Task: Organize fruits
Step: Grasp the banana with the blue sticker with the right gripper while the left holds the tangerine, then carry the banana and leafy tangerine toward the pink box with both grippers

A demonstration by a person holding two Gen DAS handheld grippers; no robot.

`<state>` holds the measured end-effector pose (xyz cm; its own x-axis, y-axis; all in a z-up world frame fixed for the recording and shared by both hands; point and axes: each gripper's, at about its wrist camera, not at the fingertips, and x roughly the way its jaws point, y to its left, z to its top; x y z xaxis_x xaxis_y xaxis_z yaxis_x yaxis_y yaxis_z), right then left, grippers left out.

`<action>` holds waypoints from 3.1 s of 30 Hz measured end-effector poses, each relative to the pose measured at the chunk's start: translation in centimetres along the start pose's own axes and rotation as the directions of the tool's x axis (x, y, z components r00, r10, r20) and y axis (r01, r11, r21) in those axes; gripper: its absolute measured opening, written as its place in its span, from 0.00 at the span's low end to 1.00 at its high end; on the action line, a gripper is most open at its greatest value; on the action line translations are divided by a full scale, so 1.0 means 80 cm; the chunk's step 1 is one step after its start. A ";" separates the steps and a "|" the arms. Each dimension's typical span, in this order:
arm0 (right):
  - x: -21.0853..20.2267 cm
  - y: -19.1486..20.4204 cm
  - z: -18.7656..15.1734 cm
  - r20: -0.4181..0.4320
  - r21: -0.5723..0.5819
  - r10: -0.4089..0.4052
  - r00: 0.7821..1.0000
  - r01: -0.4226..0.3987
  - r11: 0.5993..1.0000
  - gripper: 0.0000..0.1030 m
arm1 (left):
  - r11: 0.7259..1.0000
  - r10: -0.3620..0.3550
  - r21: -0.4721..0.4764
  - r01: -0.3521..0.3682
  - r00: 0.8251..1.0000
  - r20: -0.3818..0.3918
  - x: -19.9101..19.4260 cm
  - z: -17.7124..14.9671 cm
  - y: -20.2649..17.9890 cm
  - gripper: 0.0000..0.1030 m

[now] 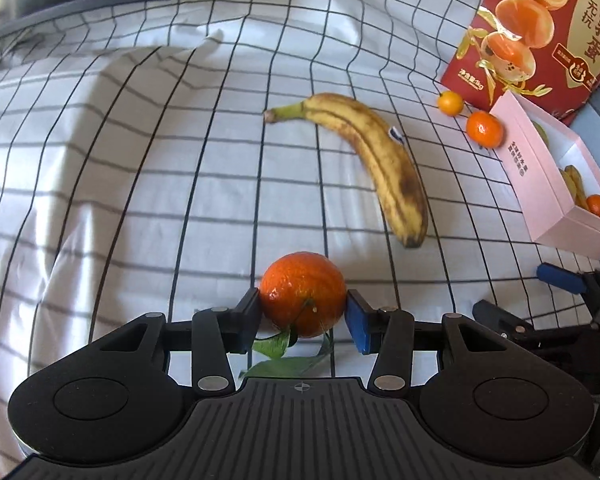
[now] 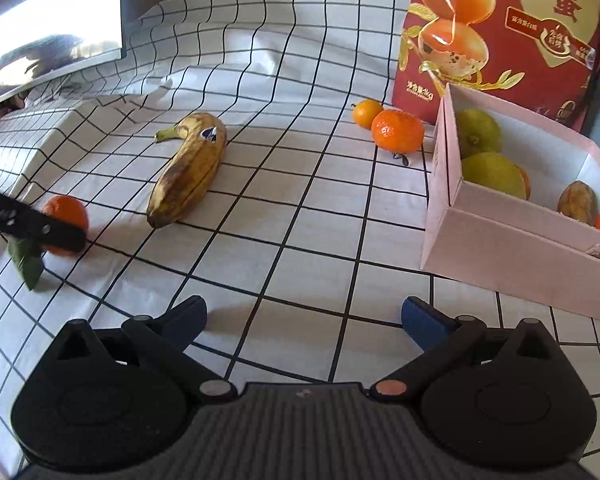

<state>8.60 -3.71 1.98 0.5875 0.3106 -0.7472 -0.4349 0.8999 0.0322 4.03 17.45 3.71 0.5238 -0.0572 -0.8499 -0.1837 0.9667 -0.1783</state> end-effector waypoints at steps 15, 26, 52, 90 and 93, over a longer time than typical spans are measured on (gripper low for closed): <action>0.049 0.068 0.140 0.023 -0.088 0.145 0.989 -0.143 0.986 0.84 | 0.999 -0.029 -0.041 0.030 0.999 0.036 -0.007 -0.018 0.010 0.49; 0.113 0.077 0.158 -0.092 -0.065 0.174 0.980 -0.181 0.981 0.37 | 0.999 -0.035 -0.025 0.037 0.996 0.079 -0.007 -0.026 0.009 0.49; 0.004 0.037 0.054 -0.143 -0.093 0.164 0.976 -0.178 0.980 0.37 | 1.000 -0.001 0.031 -0.001 0.997 0.075 -0.007 -0.002 -0.001 0.50; 0.034 0.034 0.096 -0.050 0.003 0.165 0.985 -0.165 0.986 0.34 | 0.997 0.029 0.067 -0.044 0.976 0.216 -0.024 0.005 -0.028 0.48; -0.017 0.003 0.123 0.064 0.091 0.204 0.977 -0.210 0.973 0.34 | 0.988 -0.086 0.150 0.037 0.938 0.335 -0.066 0.052 -0.064 0.48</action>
<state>14.41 -0.87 9.50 0.5288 0.5070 -0.6807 -0.4843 0.8388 0.2486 5.65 13.86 11.17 0.7859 -0.0527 -0.6161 -0.0378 0.9904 -0.1330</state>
